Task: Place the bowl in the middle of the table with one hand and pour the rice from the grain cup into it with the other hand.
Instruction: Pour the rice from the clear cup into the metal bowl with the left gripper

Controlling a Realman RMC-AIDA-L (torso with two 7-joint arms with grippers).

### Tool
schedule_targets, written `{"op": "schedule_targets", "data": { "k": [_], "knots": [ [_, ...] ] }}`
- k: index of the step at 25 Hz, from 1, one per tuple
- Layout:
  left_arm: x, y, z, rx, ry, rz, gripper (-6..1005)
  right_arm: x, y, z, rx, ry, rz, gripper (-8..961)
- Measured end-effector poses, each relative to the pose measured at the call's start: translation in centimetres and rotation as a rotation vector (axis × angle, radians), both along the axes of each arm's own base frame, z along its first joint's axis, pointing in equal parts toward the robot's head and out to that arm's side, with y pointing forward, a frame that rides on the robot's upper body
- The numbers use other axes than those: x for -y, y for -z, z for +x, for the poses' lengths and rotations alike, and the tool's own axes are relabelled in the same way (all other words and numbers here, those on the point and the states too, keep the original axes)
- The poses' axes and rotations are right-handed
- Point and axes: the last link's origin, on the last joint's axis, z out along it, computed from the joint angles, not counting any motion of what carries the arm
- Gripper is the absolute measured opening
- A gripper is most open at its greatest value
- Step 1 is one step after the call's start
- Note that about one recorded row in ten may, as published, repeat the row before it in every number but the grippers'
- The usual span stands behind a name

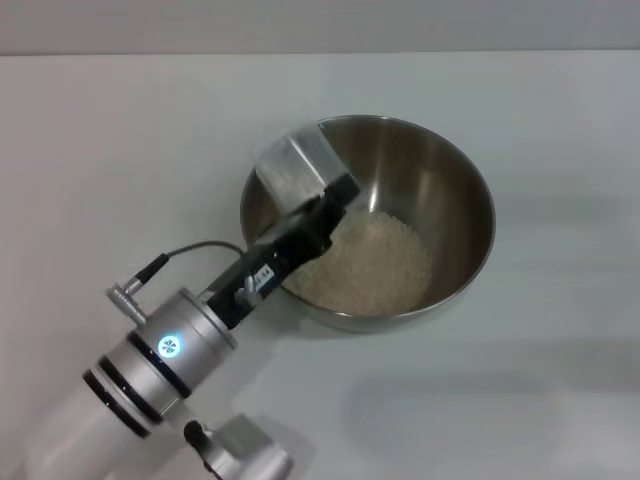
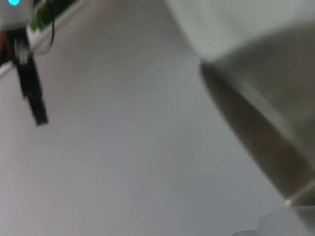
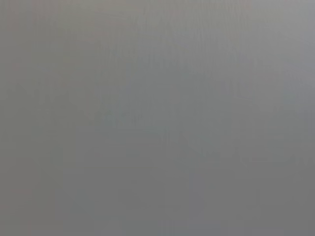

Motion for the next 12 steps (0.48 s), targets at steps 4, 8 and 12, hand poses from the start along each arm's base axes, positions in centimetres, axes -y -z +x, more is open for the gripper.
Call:
{"op": "schedule_targets", "data": {
  "k": [4, 8, 12],
  "knots": [
    [-0.39, -0.43, 0.16, 0.052, -0.039, 0.008, 27, 0.2, -0.04, 0.02, -0.004, -0.006, 0.001, 403],
    [-0.03, -0.35, 0.05, 0.059, -0.037, -0.003, 26, 0.33, -0.07, 0.02, -0.007, -0.01, 0.002, 403],
    [0.08, -0.42, -0.27, 0.054, -0.04, -0.002, 26, 0.4, -0.1, -0.01, -0.007, -0.014, 0.003, 404]
  ]
}}
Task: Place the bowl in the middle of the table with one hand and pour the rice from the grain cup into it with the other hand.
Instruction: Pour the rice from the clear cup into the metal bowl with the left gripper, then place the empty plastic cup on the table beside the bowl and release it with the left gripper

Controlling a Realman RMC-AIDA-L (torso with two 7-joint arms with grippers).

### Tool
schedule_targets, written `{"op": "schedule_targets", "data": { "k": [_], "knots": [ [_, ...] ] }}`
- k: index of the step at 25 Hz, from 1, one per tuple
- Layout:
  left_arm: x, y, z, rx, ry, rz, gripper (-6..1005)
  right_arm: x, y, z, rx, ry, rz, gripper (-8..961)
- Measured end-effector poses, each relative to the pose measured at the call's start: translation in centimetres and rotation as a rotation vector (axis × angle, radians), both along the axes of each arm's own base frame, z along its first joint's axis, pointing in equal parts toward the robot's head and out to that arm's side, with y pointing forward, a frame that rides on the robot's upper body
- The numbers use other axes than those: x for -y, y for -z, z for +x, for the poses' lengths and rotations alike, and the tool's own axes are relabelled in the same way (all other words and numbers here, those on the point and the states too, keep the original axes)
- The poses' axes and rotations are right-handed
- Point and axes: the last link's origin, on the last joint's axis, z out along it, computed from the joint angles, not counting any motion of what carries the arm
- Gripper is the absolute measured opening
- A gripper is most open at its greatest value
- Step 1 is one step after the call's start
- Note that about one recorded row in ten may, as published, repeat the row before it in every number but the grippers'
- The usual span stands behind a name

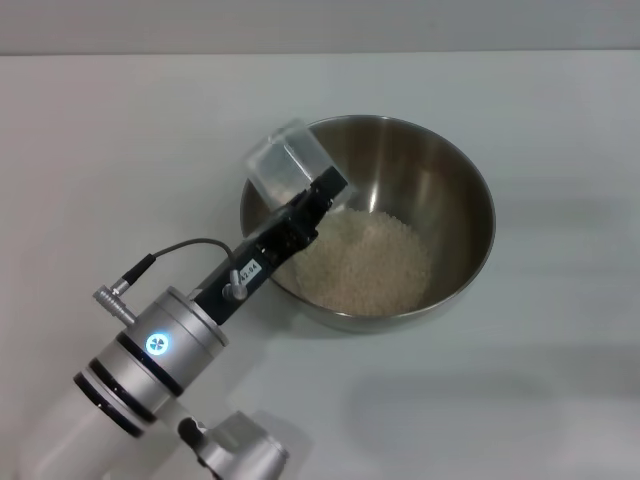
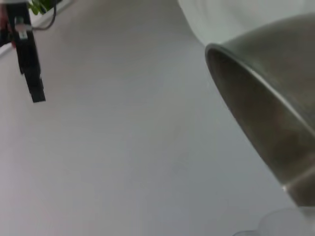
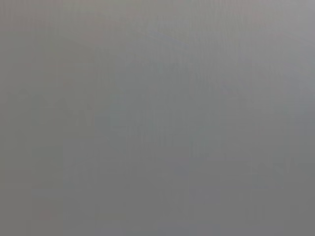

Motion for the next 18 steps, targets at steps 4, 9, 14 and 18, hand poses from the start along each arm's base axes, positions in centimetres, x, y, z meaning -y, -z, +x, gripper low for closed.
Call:
{"op": "schedule_targets", "data": {
  "k": [4, 9, 14, 18],
  "knots": [
    [0.9, 0.8, -0.1, -0.033, 0.022, -0.038, 27, 0.1, 0.0, 0.0, -0.002, -0.004, 0.001, 403],
    [0.1, 0.1, 0.1, -0.008, 0.006, -0.004, 27, 0.0, -0.1, -0.1, -0.007, -0.01, -0.001, 403],
    [-0.6, -0.8, 0.7, 0.154, -0.079, -0.034, 26, 0.1, -0.1, -0.1, -0.008, -0.01, -0.001, 404],
    [-1.4, -2.0, 1.5, 0.428, -0.214, -0.096, 26, 0.0, 0.0, 0.0, -0.009, -0.006, -0.003, 404]
  ]
}}
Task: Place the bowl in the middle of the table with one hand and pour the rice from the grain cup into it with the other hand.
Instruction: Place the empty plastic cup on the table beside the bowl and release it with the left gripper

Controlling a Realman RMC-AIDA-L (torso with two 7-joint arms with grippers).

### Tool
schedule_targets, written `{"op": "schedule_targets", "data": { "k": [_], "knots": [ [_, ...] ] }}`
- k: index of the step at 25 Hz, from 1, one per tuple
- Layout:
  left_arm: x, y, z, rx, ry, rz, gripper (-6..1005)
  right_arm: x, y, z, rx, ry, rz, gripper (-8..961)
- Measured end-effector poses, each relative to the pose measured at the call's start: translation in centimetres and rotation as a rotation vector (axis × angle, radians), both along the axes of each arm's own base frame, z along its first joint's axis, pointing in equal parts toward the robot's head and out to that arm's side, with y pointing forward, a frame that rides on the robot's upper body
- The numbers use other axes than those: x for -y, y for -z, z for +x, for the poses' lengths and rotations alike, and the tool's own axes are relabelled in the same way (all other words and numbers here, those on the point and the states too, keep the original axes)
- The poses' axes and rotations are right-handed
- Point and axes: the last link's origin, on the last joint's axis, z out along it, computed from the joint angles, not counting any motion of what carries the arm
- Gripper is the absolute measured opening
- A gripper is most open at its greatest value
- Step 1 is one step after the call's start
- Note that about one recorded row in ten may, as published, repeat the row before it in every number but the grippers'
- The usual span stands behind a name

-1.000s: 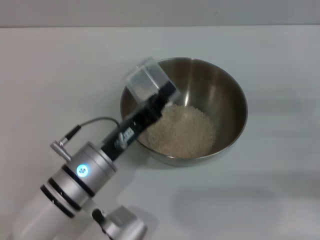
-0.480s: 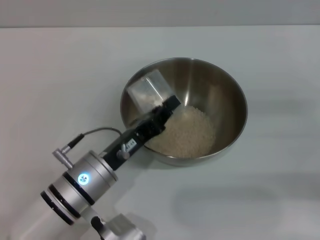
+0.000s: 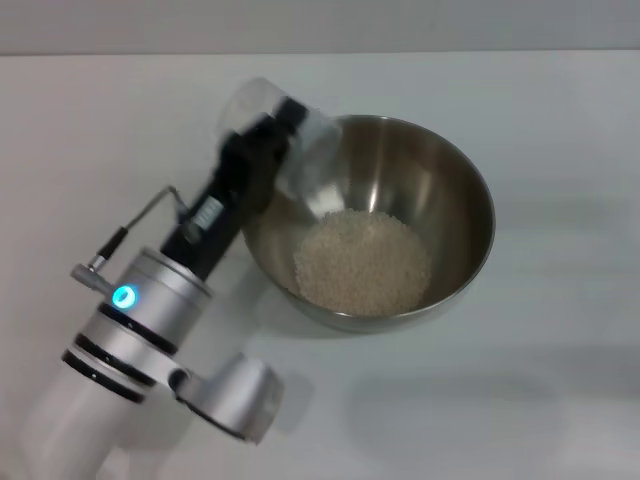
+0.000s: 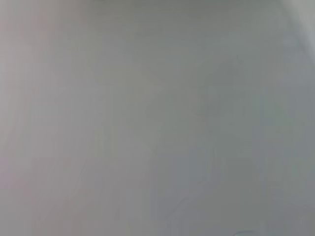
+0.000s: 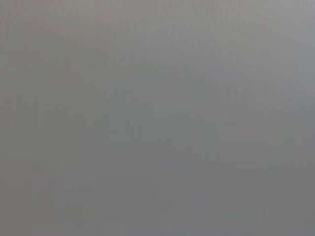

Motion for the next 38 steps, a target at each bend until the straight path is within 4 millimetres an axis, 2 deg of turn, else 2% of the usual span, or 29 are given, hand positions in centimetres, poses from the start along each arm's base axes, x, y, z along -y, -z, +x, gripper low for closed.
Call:
{"op": "schedule_targets", "data": {
  "k": [5, 9, 12, 13, 14, 16, 19, 23, 38],
  "knots": [
    [-0.9, -1.2, -0.8, 0.358, -0.191, -0.114, 27, 0.0, 0.0, 0.0, -0.001, 0.001, -0.001, 404],
    [-1.9, -2.1, -2.3, 0.654, -0.339, -0.183, 26, 0.1, 0.1, 0.1, -0.002, 0.003, -0.002, 404],
    [-3.2, -3.1, -4.0, 0.874, -0.464, -0.211, 26, 0.1, 0.1, 0.1, -0.003, 0.004, -0.002, 403],
    [-4.2, -3.6, -5.2, 1.012, -0.546, -0.237, 26, 0.1, 0.1, 0.1, -0.003, 0.003, -0.002, 403],
    [-4.2, -3.6, -5.2, 1.012, -0.546, -0.237, 27, 0.1, 0.1, 0.1, -0.003, 0.003, -0.001, 403],
    [-4.9, -3.9, -6.8, 1.164, -0.635, -0.278, 27, 0.1, 0.1, 0.1, -0.004, 0.003, -0.001, 403],
    [-5.2, -4.0, -8.6, 1.303, -0.711, -0.322, 27, 0.1, 0.1, 0.0, -0.004, 0.002, -0.001, 403],
    [-5.2, -4.0, -9.6, 1.374, -0.747, -0.342, 27, 0.1, 0.1, 0.0, -0.004, 0.002, -0.001, 404],
    [-5.0, -3.1, -11.1, 1.416, -0.843, -0.375, 27, 0.0, 0.1, 0.0, -0.004, 0.0, -0.002, 404]
  ]
}}
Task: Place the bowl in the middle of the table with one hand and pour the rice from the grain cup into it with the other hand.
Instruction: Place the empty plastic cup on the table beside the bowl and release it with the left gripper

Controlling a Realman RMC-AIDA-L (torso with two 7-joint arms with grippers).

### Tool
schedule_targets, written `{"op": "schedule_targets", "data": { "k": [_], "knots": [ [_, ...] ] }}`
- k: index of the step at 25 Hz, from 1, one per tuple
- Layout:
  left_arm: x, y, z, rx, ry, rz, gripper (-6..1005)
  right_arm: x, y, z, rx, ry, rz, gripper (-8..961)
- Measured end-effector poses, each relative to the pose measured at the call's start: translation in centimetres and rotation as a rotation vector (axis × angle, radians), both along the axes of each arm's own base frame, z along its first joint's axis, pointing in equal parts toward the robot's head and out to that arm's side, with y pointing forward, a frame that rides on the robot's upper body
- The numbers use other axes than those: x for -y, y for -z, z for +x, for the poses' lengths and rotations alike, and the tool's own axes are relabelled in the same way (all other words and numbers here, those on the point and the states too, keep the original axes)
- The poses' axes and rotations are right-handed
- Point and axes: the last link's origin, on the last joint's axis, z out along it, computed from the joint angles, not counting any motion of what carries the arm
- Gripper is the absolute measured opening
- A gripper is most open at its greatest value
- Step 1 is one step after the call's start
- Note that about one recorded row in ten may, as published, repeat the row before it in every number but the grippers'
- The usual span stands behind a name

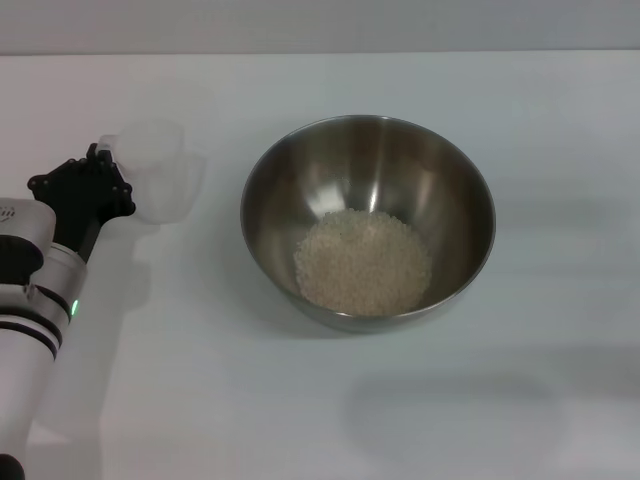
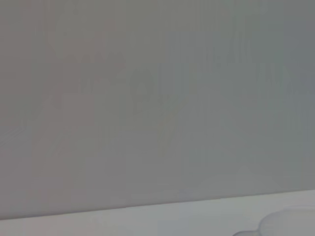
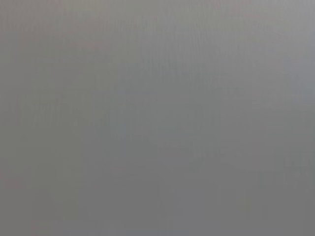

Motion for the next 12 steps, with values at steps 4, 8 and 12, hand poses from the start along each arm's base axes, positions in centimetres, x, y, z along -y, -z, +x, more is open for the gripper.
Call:
{"op": "schedule_targets", "data": {
  "k": [4, 8, 12],
  "knots": [
    [0.09, 0.24, -0.06, -0.002, -0.004, -0.015, 45, 0.05, 0.01, 0.02, 0.001, 0.0, -0.001, 403],
    [0.48, 0.24, -0.15, 0.0, -0.001, -0.014, 92, 0.12, 0.02, 0.05, 0.002, 0.0, -0.001, 403],
    [0.94, 0.26, -0.29, 0.01, -0.007, -0.011, 171, 0.16, 0.03, 0.08, 0.002, 0.001, -0.002, 403]
  ]
}}
